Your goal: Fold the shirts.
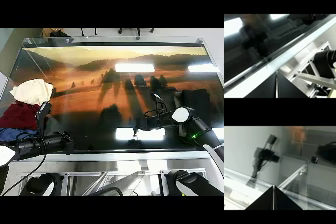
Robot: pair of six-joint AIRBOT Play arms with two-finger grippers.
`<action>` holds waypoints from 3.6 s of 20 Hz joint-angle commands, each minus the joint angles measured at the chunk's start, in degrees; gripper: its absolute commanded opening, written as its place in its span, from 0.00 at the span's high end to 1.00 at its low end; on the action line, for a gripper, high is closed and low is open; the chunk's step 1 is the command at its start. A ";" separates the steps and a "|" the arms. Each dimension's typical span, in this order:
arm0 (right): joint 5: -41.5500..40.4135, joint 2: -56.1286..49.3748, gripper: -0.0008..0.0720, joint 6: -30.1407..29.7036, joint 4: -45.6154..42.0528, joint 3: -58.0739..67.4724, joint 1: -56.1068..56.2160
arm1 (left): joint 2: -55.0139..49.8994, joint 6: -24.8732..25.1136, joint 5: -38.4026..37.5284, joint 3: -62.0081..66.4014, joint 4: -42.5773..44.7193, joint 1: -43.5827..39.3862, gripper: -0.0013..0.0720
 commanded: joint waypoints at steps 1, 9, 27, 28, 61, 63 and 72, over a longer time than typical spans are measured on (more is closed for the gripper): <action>0.00 -0.02 0.96 0.02 0.02 -0.04 0.07 | 0.07 -0.02 -0.11 -0.04 0.15 -0.04 0.95; 0.00 -0.02 0.96 0.02 0.02 -0.04 0.07 | -7.87 -0.83 1.53 8.87 13.75 12.22 0.94; 0.00 -0.02 0.96 0.02 0.02 -0.04 0.07 | -78.95 8.07 24.46 60.06 30.23 43.50 0.04; 0.00 -0.02 0.96 0.00 0.02 -0.04 0.07 | -81.66 7.89 24.41 61.18 30.05 43.52 0.04; 0.00 -0.02 0.96 0.00 0.02 -0.04 0.07 | -61.42 -3.72 -5.31 70.34 20.04 -10.05 0.95; 0.00 -0.02 0.96 0.02 0.02 -0.04 0.07 | -61.42 -3.82 -0.98 65.20 20.41 -13.44 0.95; -1.53 -0.02 0.96 0.00 0.04 -0.04 0.07 | -61.22 -10.54 -6.60 65.33 20.94 -6.12 0.01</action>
